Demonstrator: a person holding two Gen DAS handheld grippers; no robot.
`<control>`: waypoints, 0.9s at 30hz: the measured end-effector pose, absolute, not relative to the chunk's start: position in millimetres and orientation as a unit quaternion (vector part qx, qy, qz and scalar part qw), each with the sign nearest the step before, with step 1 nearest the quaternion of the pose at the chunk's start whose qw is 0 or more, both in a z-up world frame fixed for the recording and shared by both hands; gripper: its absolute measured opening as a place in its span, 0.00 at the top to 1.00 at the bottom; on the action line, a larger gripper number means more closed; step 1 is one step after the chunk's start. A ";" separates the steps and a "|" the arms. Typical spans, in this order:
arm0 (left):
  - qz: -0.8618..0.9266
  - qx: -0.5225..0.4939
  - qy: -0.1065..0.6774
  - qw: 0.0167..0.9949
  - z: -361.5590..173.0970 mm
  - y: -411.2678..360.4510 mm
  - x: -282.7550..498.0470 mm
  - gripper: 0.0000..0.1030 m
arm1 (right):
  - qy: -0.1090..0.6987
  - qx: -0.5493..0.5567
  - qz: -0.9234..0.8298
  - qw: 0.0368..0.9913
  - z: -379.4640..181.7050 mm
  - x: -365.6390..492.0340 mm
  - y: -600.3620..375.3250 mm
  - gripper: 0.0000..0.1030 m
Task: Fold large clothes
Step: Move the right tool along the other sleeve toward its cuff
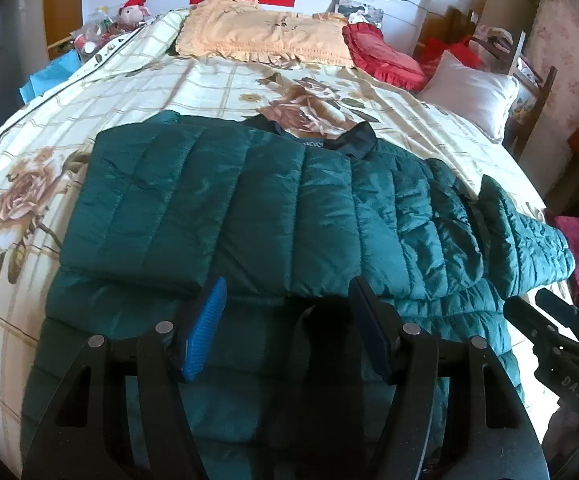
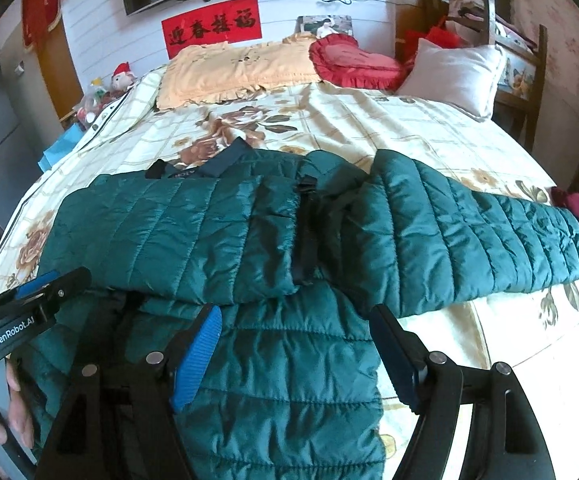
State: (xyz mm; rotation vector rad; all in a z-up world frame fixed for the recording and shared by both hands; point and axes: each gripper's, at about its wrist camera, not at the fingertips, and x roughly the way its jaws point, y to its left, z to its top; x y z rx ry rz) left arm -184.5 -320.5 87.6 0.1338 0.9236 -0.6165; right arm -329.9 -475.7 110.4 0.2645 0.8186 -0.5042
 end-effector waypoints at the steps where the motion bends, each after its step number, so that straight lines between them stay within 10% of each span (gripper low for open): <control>1: -0.293 0.062 0.439 0.847 86.7 -321.5 -185.6 0.38 | 0.393 0.128 -0.244 0.878 110.2 -331.9 -477.7 0.28; 27: -0.298 0.058 0.442 0.844 80.9 -340.9 -197.9 0.38 | 0.381 0.166 -0.320 0.852 106.8 -392.0 -565.7 0.28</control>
